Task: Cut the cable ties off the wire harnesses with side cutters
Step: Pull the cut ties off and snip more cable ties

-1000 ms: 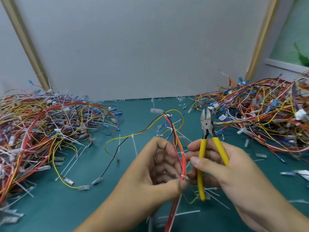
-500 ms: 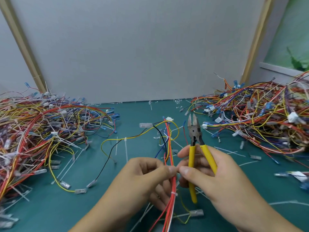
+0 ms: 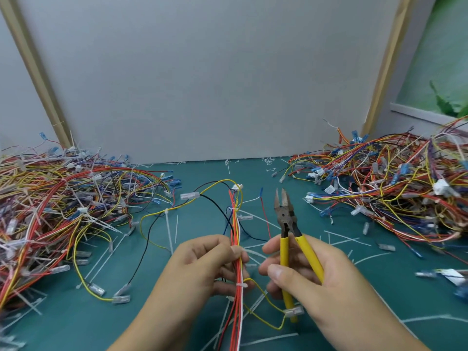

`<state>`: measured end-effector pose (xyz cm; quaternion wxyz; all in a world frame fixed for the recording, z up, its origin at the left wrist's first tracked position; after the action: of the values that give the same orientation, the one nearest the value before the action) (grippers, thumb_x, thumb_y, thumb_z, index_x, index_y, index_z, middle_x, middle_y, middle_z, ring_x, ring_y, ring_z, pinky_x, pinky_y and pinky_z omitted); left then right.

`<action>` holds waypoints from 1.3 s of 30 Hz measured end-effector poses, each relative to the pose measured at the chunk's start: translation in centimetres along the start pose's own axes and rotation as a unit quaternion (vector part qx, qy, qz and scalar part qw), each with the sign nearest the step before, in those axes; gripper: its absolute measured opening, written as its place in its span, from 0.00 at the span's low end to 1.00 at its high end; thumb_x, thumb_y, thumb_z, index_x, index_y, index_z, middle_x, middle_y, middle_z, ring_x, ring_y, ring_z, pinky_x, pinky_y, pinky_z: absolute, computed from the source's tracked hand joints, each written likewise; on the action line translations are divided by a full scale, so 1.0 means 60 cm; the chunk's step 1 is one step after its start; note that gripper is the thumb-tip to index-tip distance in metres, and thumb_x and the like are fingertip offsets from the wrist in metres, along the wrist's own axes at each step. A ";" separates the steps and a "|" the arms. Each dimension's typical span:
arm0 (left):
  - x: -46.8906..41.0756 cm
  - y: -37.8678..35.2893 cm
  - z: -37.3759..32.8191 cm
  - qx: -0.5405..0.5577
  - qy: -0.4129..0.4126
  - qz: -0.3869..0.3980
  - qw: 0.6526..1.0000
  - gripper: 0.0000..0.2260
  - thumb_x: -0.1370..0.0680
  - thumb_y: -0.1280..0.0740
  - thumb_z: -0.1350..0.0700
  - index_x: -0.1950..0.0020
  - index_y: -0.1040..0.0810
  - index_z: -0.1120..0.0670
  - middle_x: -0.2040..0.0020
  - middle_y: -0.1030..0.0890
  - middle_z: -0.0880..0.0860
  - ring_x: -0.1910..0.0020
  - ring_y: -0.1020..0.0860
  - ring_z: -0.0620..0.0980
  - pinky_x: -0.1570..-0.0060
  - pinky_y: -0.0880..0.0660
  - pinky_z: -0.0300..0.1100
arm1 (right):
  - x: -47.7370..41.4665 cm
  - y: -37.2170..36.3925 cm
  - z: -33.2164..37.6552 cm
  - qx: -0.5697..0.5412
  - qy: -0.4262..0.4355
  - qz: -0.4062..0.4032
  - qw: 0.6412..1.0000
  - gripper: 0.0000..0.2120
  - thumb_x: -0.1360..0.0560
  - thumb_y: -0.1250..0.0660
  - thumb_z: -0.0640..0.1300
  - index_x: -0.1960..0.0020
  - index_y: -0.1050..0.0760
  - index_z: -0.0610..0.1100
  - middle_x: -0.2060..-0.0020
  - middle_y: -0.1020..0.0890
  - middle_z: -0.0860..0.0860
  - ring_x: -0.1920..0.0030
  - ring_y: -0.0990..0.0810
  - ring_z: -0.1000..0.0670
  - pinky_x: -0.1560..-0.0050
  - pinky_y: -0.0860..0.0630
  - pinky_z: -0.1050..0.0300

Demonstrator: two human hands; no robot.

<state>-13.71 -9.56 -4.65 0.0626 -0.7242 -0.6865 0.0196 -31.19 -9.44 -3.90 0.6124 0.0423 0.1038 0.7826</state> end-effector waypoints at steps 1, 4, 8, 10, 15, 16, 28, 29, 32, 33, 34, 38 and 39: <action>-0.001 0.001 0.000 0.002 0.002 -0.001 1.000 0.03 0.34 0.28 0.59 0.67 0.18 0.58 0.69 0.20 0.60 0.73 0.20 0.53 0.73 0.22 0.40 | 0.001 -0.001 0.001 0.006 -0.003 0.002 1.000 0.07 0.27 0.30 0.39 0.54 0.20 0.51 0.59 0.14 0.50 0.61 0.14 0.50 0.55 0.17 0.54; -0.003 0.006 0.000 -0.001 0.004 -0.005 1.000 0.05 0.38 0.24 0.60 0.67 0.18 0.59 0.69 0.20 0.60 0.73 0.20 0.53 0.72 0.21 0.41 | 0.002 -0.003 0.002 0.013 -0.011 0.006 1.000 0.07 0.27 0.29 0.38 0.54 0.19 0.51 0.60 0.14 0.49 0.61 0.15 0.49 0.59 0.19 0.60; -0.004 0.006 -0.001 0.017 -0.004 -0.011 1.000 0.10 0.35 0.27 0.56 0.63 0.19 0.62 0.67 0.19 0.62 0.71 0.19 0.53 0.70 0.20 0.43 | 0.002 -0.003 0.001 0.041 -0.017 0.022 0.999 0.10 0.26 0.29 0.43 0.55 0.21 0.60 0.60 0.15 0.50 0.61 0.15 0.51 0.60 0.21 0.62; -0.003 0.007 -0.004 0.020 -0.021 -0.020 0.999 0.11 0.32 0.30 0.54 0.61 0.20 0.63 0.65 0.18 0.63 0.69 0.18 0.54 0.68 0.19 0.44 | 0.002 0.001 0.006 0.050 -0.003 0.004 0.999 0.06 0.26 0.29 0.49 0.54 0.21 0.60 0.61 0.15 0.49 0.62 0.16 0.51 0.56 0.18 0.55; -0.001 0.017 -0.009 0.003 -0.084 -0.055 0.995 0.09 0.25 0.32 0.60 0.65 0.19 0.59 0.66 0.19 0.61 0.66 0.16 0.61 0.67 0.18 0.44 | 0.006 0.017 0.033 0.097 0.047 -0.038 0.993 0.21 0.37 0.37 0.68 0.52 0.22 0.55 0.66 0.18 0.48 0.66 0.19 0.47 0.56 0.19 0.40; -0.001 0.018 -0.010 -0.002 -0.099 -0.065 0.993 0.10 0.25 0.33 0.60 0.65 0.19 0.59 0.66 0.19 0.61 0.65 0.16 0.61 0.65 0.17 0.46 | 0.008 0.017 0.036 0.107 0.044 -0.033 0.993 0.23 0.37 0.38 0.69 0.53 0.22 0.54 0.66 0.18 0.48 0.67 0.19 0.47 0.57 0.20 0.40; 0.004 0.023 -0.020 0.010 -0.160 -0.119 0.980 0.11 0.30 0.31 0.59 0.49 0.16 0.58 0.65 0.18 0.64 0.66 0.16 0.62 0.68 0.19 0.43 | 0.013 -0.004 0.020 0.183 -0.055 0.089 0.978 0.29 0.36 0.40 0.72 0.56 0.28 0.45 0.67 0.17 0.48 0.68 0.19 0.49 0.63 0.22 0.56; 0.005 0.021 -0.019 0.015 -0.158 -0.116 0.981 0.11 0.30 0.31 0.59 0.49 0.16 0.58 0.66 0.18 0.63 0.66 0.16 0.63 0.69 0.19 0.42 | 0.013 -0.006 0.019 0.182 -0.057 0.095 0.977 0.28 0.35 0.39 0.71 0.56 0.28 0.45 0.67 0.16 0.50 0.66 0.18 0.49 0.61 0.21 0.54; 0.006 0.018 -0.018 0.023 -0.155 -0.102 0.982 0.12 0.30 0.30 0.58 0.49 0.15 0.57 0.67 0.19 0.62 0.67 0.16 0.64 0.69 0.19 0.43 | 0.014 -0.010 0.016 0.176 -0.060 0.112 0.976 0.23 0.30 0.38 0.66 0.56 0.27 0.45 0.65 0.15 0.51 0.63 0.17 0.50 0.55 0.20 0.52; 0.007 0.016 -0.018 0.023 -0.155 -0.096 0.983 0.11 0.31 0.30 0.57 0.50 0.15 0.56 0.67 0.19 0.61 0.67 0.16 0.64 0.69 0.19 0.44 | 0.014 -0.011 0.015 0.178 -0.061 0.117 0.975 0.23 0.30 0.38 0.66 0.56 0.27 0.45 0.65 0.15 0.50 0.63 0.17 0.50 0.54 0.20 0.52; 0.008 0.013 -0.019 0.021 -0.155 -0.089 0.984 0.11 0.31 0.30 0.57 0.50 0.14 0.54 0.67 0.19 0.61 0.67 0.16 0.65 0.70 0.19 0.43 | 0.014 -0.011 0.015 0.181 -0.061 0.120 0.974 0.23 0.31 0.38 0.66 0.56 0.27 0.45 0.65 0.15 0.50 0.63 0.17 0.50 0.54 0.20 0.51; 0.012 0.003 -0.019 0.020 -0.155 -0.066 0.985 0.12 0.31 0.30 0.55 0.50 0.14 0.51 0.68 0.21 0.57 0.69 0.17 0.64 0.72 0.21 0.42 | 0.012 -0.013 0.017 0.188 -0.064 0.127 0.972 0.24 0.38 0.41 0.67 0.56 0.26 0.47 0.65 0.15 0.51 0.64 0.17 0.51 0.55 0.20 0.52; 0.013 0.002 -0.019 0.020 -0.156 -0.063 0.986 0.12 0.31 0.30 0.55 0.50 0.14 0.51 0.68 0.21 0.57 0.69 0.17 0.64 0.72 0.21 0.42 | 0.012 -0.013 0.018 0.185 -0.065 0.126 0.972 0.24 0.38 0.41 0.66 0.56 0.26 0.47 0.65 0.16 0.50 0.64 0.17 0.50 0.55 0.20 0.53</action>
<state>-13.43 -8.89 -3.47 -0.0292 -0.6663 -0.7314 0.1423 -30.41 -8.43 -3.08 0.4953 0.2186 0.2011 0.8164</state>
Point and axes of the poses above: each hand's wrist, its own x-axis away from the middle knuckle, its own y-axis out of the back of the hand, z = x × y, the point moved 3 cm from there along -x, towards the middle knuckle
